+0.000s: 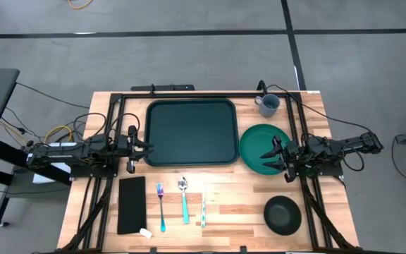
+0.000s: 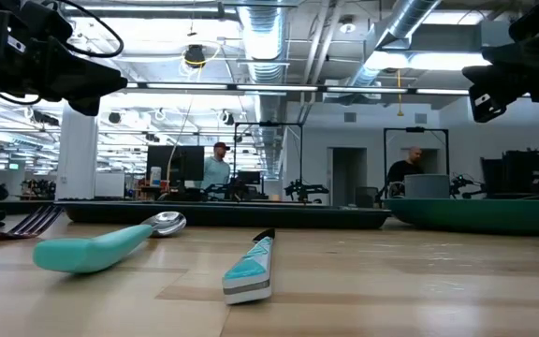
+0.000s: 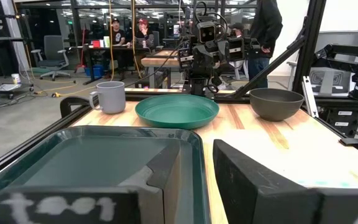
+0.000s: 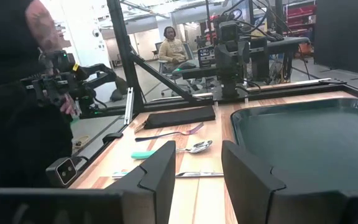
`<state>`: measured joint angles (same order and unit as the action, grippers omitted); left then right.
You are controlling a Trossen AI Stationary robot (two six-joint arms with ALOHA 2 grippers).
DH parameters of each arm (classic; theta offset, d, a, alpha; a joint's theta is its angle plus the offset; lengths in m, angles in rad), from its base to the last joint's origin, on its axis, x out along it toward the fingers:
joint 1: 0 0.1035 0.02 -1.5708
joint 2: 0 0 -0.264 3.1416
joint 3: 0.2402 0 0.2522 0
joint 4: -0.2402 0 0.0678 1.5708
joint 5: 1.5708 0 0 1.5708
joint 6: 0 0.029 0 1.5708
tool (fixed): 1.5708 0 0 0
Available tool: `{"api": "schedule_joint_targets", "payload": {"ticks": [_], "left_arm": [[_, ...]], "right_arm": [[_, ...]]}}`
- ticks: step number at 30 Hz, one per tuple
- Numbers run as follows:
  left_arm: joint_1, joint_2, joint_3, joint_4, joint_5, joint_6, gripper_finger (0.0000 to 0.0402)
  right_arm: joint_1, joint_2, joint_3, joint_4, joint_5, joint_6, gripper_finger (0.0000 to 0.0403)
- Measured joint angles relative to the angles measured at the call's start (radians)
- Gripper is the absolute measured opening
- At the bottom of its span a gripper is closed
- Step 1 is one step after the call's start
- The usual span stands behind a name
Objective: Set up tray
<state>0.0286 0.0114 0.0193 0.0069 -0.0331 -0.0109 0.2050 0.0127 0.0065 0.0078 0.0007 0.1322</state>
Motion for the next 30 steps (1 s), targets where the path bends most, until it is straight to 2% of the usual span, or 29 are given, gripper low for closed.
{"api": "schedule_joint_targets", "payload": {"ticks": [5,9,15,19,21,25,30], "left_arm": [[0.0,0.0,0.0,0.003,-0.001,0.013,0.0084],[0.0,0.0,0.0,0.004,-0.001,-0.091,0.0084],[0.0,0.0,0.0,0.006,-0.009,-0.415,0.0084],[0.0,0.0,0.0,0.012,-0.074,-0.696,0.0084],[0.0,0.0,0.0,0.018,-0.114,-0.786,0.0084],[0.0,0.0,0.0,0.024,-0.163,-0.83,0.0084],[0.0,0.0,0.0,0.029,-0.196,-0.823,0.0084]], "right_arm": [[0.0,0.0,0.0,0.0,0.0,0.0,0.0122],[0.0,0.0,0.0,0.0,0.0,0.0,0.0122],[0.0,0.0,0.0,0.0,0.0,0.0,0.0122],[-0.004,0.0,0.0,0.001,0.007,-0.012,0.0122],[-0.012,0.0,0.0,0.004,0.022,-0.03,0.0122],[-0.031,0.0,0.0,0.035,0.03,-0.105,0.0122],[-0.043,0.0,0.0,0.141,0.03,-0.112,0.0122]]}}
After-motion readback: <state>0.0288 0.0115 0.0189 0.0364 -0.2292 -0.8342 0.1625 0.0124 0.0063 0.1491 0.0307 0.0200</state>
